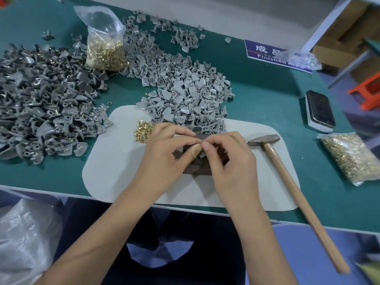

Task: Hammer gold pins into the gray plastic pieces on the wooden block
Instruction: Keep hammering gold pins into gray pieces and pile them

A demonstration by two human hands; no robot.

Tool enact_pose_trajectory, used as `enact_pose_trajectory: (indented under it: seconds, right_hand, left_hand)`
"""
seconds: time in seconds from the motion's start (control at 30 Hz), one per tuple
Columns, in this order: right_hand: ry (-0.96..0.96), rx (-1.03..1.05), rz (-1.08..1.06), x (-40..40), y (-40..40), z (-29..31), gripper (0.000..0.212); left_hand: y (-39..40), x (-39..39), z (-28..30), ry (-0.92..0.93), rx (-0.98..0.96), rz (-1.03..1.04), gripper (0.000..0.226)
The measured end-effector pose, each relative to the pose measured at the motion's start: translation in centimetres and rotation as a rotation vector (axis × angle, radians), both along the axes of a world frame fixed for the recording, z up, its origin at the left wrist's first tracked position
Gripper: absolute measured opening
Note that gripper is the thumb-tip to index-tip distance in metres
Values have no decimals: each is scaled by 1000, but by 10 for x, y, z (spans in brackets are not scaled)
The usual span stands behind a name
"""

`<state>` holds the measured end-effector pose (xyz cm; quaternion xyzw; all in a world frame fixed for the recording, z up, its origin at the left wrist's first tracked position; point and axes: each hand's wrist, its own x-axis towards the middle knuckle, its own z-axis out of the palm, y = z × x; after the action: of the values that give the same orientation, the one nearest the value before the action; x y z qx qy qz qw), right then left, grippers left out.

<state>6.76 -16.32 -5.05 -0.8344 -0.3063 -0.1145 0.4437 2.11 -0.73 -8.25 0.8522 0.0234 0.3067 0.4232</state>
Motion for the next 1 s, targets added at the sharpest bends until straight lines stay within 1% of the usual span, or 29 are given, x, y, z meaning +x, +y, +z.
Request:
enact_pose_trajectory:
  seconds: [0.13,0.27,0.4,0.5,0.57,0.63,0.77,0.9,1.0]
  right_hand:
    - [-37,-35,-27,-3,-3,-4,5]
    - [-29,-35,-30,-3,-2,-5,6]
    - [-10,-19,-21,-1,-3,-5,9]
    - [105,80,-78,0,-7,-4,12]
    - [209,149,-128,1,-9,-3,15]
    - [256,174,-152,3,-10,-1,15]
    - [214,49,-125,5,-9,2,21]
    - [195,-56,-114,13,-3,11,20]
    - [193,-237,-98,20,14,16,22]
  left_hand:
    - [0,0,1,14,-11,-6,11]
    - [1,-2,1,28,-68,-27,12]
    - [1,-3,2,42,-70,-37,11]
    - [1,-4,2,41,-113,-43,9]
    - [3,-4,2,15,-172,-15,10]
    - [4,-5,2,-10,-240,32,10]
    - [6,-7,2,-25,-368,81,11]
    - [5,-8,3,-38,-405,111,14]
    - [7,-9,2,-51,-458,158,15]
